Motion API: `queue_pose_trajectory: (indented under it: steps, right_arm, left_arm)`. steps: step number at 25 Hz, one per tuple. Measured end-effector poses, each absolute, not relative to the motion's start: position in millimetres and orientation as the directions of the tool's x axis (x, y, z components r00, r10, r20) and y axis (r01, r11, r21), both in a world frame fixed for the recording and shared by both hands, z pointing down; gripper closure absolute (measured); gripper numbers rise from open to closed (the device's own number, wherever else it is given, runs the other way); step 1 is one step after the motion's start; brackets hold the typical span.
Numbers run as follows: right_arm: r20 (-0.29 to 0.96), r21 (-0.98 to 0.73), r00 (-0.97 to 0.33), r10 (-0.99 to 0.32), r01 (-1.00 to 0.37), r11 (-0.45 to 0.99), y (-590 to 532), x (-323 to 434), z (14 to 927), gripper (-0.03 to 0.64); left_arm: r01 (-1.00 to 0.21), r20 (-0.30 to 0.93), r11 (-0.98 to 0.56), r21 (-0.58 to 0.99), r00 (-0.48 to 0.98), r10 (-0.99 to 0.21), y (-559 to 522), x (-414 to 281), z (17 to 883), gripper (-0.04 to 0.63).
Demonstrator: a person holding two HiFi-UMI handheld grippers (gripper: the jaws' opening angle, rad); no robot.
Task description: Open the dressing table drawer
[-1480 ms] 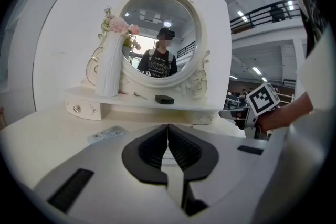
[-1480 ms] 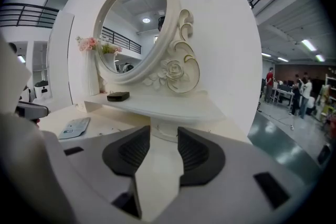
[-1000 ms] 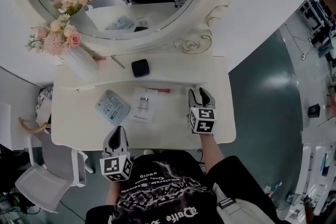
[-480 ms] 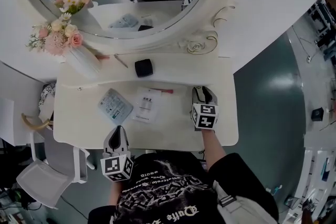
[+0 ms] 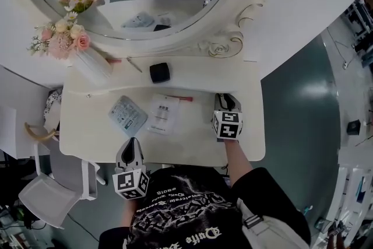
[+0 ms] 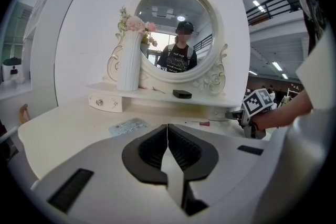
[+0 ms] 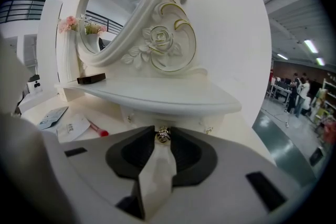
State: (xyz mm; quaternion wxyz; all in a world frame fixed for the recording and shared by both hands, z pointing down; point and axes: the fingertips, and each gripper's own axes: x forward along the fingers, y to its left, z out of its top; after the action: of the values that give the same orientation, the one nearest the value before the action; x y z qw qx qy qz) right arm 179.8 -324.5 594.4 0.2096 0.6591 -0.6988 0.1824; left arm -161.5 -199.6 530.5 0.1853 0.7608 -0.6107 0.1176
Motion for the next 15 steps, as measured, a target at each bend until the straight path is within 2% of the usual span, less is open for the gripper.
queue_pose_trajectory:
  steps: [15]
  right_arm:
    - [0.546,0.033,-0.041,-0.837,-0.997,0.071,-314,177,595,0.517]
  left_arm:
    - [-0.976,0.4,-0.158,0.151,0.207,-0.893,-200,-165,531,0.578]
